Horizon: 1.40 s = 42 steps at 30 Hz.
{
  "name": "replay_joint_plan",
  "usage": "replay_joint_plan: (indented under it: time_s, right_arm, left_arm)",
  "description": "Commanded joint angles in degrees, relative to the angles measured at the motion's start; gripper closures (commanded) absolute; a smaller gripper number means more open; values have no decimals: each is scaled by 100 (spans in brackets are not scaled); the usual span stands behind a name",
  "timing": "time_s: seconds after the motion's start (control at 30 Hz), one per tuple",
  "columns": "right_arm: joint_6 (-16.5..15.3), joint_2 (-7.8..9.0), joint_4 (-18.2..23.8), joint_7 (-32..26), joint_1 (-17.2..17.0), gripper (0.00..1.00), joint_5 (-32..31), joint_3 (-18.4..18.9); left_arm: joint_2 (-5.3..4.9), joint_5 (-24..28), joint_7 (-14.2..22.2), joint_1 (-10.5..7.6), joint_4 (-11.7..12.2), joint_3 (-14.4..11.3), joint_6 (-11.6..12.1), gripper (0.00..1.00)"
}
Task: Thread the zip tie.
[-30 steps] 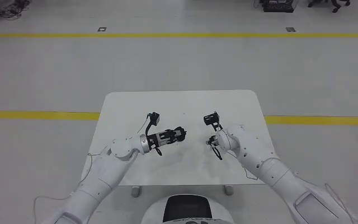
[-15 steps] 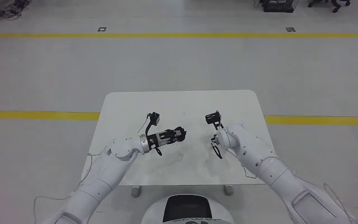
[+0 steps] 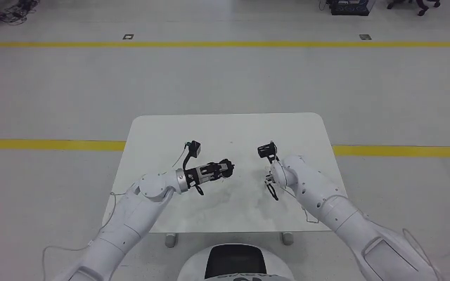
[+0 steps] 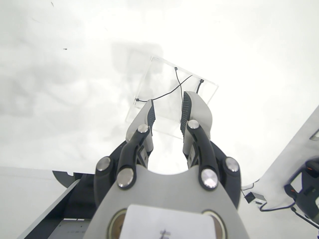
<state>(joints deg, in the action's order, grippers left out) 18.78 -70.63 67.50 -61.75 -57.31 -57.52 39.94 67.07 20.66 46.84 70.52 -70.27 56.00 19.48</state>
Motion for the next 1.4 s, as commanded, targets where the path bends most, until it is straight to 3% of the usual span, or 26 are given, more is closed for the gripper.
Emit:
replay_joint_plan:
  time_s: [0.0, 0.63, 1.37]
  right_arm:
    - [-3, -29, -80, 1, 17, 76, -2, -15]
    - [-125, -367, -982, 198, 253, 80, 62, -164]
    - [-167, -659, -1565, 306, 401, 83, 1, -198]
  left_arm:
    - [0, 0, 0, 0, 0, 0, 0, 100]
    - [0, 0, 0, 0, 0, 0, 0, 100]
    - [0, 0, 0, 0, 0, 0, 0, 100]
